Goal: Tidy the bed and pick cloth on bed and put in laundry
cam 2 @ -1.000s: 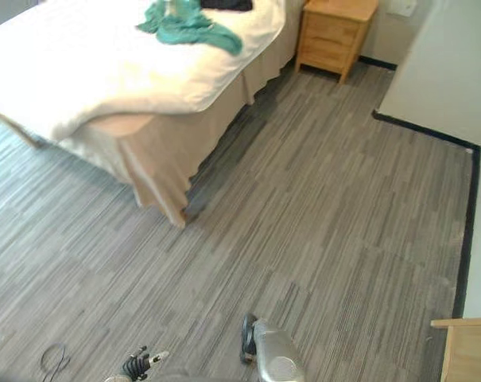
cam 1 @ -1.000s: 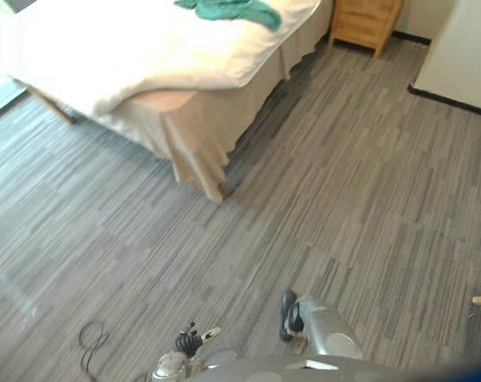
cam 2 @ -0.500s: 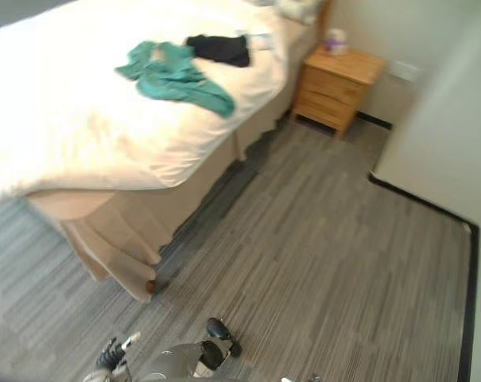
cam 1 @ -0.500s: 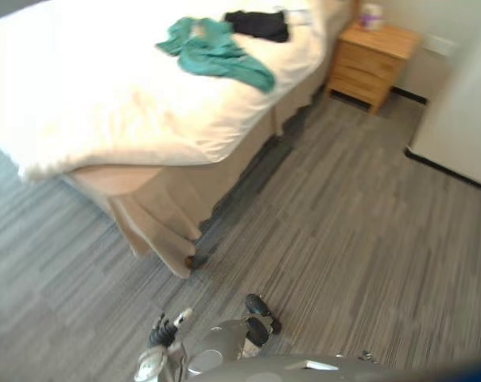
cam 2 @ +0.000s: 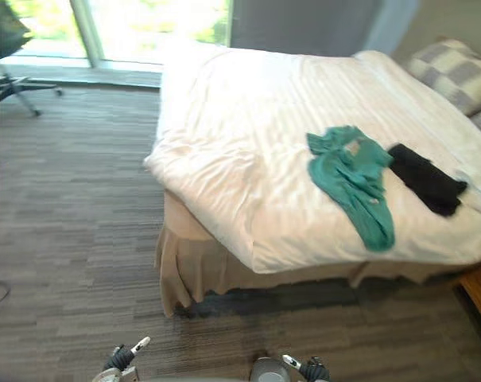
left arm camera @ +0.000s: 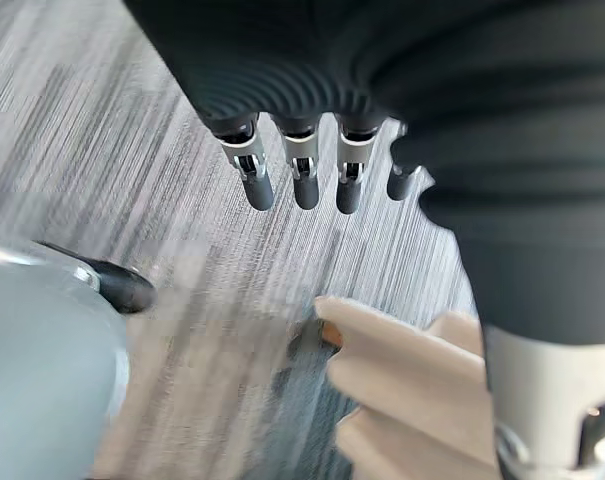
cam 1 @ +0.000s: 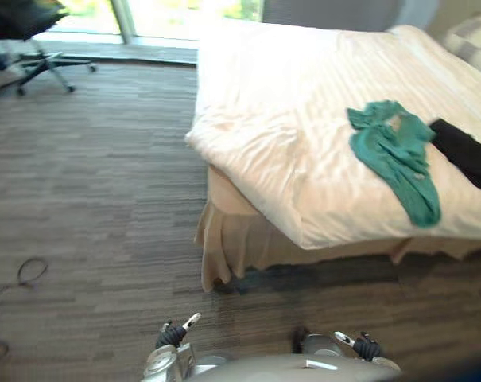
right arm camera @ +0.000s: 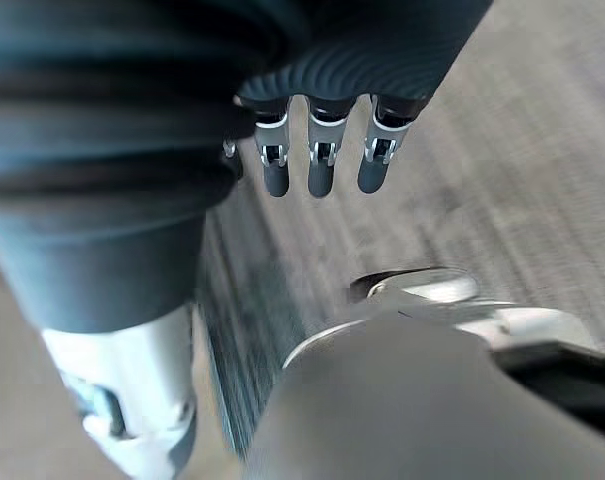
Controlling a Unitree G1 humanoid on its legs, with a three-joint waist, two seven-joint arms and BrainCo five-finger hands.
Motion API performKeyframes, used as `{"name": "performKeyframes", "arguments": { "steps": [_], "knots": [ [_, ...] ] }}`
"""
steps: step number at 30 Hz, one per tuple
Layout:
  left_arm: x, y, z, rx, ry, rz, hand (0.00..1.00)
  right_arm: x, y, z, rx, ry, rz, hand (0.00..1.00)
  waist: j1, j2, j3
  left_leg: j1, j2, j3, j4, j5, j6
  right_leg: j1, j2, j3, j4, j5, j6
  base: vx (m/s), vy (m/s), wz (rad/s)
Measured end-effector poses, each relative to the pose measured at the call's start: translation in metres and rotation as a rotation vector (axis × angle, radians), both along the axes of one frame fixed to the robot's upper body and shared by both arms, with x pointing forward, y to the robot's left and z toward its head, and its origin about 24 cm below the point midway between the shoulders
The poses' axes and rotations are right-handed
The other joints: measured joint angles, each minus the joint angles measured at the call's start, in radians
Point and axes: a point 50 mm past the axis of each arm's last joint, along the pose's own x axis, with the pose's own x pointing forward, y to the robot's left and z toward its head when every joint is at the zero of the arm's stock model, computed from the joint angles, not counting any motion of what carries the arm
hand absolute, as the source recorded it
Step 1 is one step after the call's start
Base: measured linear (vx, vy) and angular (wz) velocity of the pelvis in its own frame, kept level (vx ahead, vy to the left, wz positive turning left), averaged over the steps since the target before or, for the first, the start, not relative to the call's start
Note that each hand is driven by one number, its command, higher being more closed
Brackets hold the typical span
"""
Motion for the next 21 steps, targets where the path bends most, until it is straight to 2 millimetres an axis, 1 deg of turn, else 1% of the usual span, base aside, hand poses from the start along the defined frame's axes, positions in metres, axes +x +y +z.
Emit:
{"name": "performKeyframes", "arguments": {
  "steps": [1,2,3,5,7,9,12,13,14,15,16,17,18,19,20,21],
  "knots": [
    [-0.001,-0.005,-0.001,-0.014,0.001,0.001,0.00,0.006,-0.004,0.002,-0.013,-0.010,0.014,0.00,-0.002,0.025,0.005,0.010,0.023,0.010,-0.011,-0.009,-0.013,0.004,0.018,-0.012,0.004,-0.006,-0.009,0.24,-0.318,0.09],
    [-0.003,-0.007,-0.002,-0.030,0.002,0.018,0.00,0.014,-0.004,0.003,-0.012,-0.017,0.027,0.00,-0.004,0.044,0.009,0.022,0.042,0.013,-0.025,-0.004,-0.025,0.007,0.036,-0.020,0.006,-0.013,-0.021,0.18,-0.227,0.09],
    [-0.006,-0.009,-0.003,-0.040,0.012,0.037,0.00,0.017,-0.003,0.003,-0.001,-0.012,0.026,0.00,-0.013,0.055,0.008,0.034,0.061,0.011,-0.038,0.009,-0.047,0.019,0.051,-0.031,0.006,-0.021,-0.034,0.20,-0.257,0.20],
    [-0.008,-0.008,-0.003,-0.029,0.025,0.010,0.00,0.012,-0.002,0.001,0.019,0.030,0.008,0.00,-0.021,0.057,0.008,0.055,0.087,0.019,-0.038,0.026,-0.067,0.057,0.072,-0.053,-0.002,-0.032,-0.052,0.16,-0.200,0.23],
    [-0.007,-0.008,-0.003,-0.023,0.025,-0.002,0.00,0.010,-0.002,0.000,0.031,0.057,0.009,0.00,-0.017,0.061,0.004,0.063,0.096,0.042,-0.032,0.030,-0.073,0.073,0.080,-0.053,-0.014,-0.032,-0.053,0.07,-0.114,-0.01],
    [-0.007,-0.006,-0.003,-0.003,0.024,-0.037,0.00,0.002,-0.002,-0.002,0.045,0.103,0.005,0.00,-0.017,0.047,0.003,0.045,0.094,0.064,0.014,0.032,-0.076,0.095,0.080,-0.053,-0.049,-0.030,-0.056,0.01,-0.079,-0.02],
    [-0.007,0.004,-0.001,0.037,0.024,-0.052,0.00,-0.010,0.004,-0.006,0.070,0.157,-0.004,0.00,-0.017,0.024,-0.005,-0.038,0.091,0.107,0.161,0.032,-0.077,0.112,0.067,-0.049,-0.100,-0.015,-0.056,0.00,-0.055,-0.02],
    [-0.007,0.007,0.000,0.052,0.023,-0.062,0.00,-0.017,0.005,-0.007,0.077,0.175,-0.015,0.00,-0.014,0.023,-0.004,-0.079,0.098,0.132,0.257,0.031,-0.080,0.127,0.060,-0.046,-0.126,-0.015,-0.055,0.01,-0.016,-0.06],
    [-0.007,0.007,0.000,0.056,0.020,-0.069,0.00,-0.021,0.004,-0.007,0.077,0.185,-0.016,0.00,-0.014,0.027,-0.002,-0.123,0.117,0.161,0.360,0.030,-0.081,0.143,0.062,-0.046,-0.143,-0.009,-0.064,0.01,-0.012,-0.07],
    [-0.006,0.007,0.001,0.056,0.018,-0.071,0.00,-0.022,0.004,-0.008,0.078,0.188,-0.016,0.00,-0.014,0.024,-0.001,-0.142,0.130,0.179,0.408,0.031,-0.083,0.157,0.065,-0.046,-0.150,-0.004,-0.067,0.04,-0.003,-0.16],
    [-0.008,0.009,0.001,0.062,0.024,-0.076,0.00,-0.024,0.005,-0.008,0.081,0.194,-0.017,0.00,-0.011,0.028,0.005,-0.147,0.153,0.217,0.465,0.019,-0.095,0.178,0.063,-0.044,-0.157,0.004,-0.072,0.08,0.016,-0.08],
    [-0.011,0.007,0.000,0.053,0.030,-0.081,0.00,-0.027,0.002,-0.008,0.072,0.199,-0.017,0.00,-0.015,0.039,-0.003,-0.135,0.173,0.261,0.393,-0.019,-0.081,0.182,0.065,-0.046,-0.159,0.005,-0.072,0.10,0.042,0.00],
    [-0.010,0.004,-0.001,0.041,0.027,-0.088,0.00,-0.026,0.000,-0.007,0.065,0.198,-0.016,0.00,-0.027,0.048,-0.005,-0.131,0.174,0.262,0.322,-0.013,-0.082,0.180,0.066,-0.049,-0.160,0.006,-0.069,0.08,0.081,0.09],
    [-0.007,-0.004,-0.002,0.018,0.017,-0.108,0.00,-0.024,-0.006,-0.006,0.053,0.192,-0.012,0.00,-0.028,0.074,-0.006,-0.112,0.162,0.254,0.182,0.022,-0.097,0.173,0.072,-0.045,-0.167,0.014,-0.056,0.08,0.093,0.04],
    [-0.006,-0.007,-0.002,0.012,0.015,-0.127,0.00,-0.025,-0.010,-0.005,0.044,0.196,-0.011,0.00,-0.026,0.084,-0.015,-0.080,0.136,0.230,0.096,0.035,-0.101,0.174,0.073,-0.040,-0.200,0.032,-0.042,0.06,0.091,0.05],
    [-0.005,-0.008,-0.002,0.010,0.009,-0.133,0.00,-0.024,-0.010,-0.005,0.047,0.193,-0.010,0.00,-0.028,0.086,-0.016,-0.073,0.126,0.218,0.076,0.036,-0.098,0.178,0.071,-0.039,-0.215,0.041,-0.038,0.05,0.094,0.02]
  ]
}}
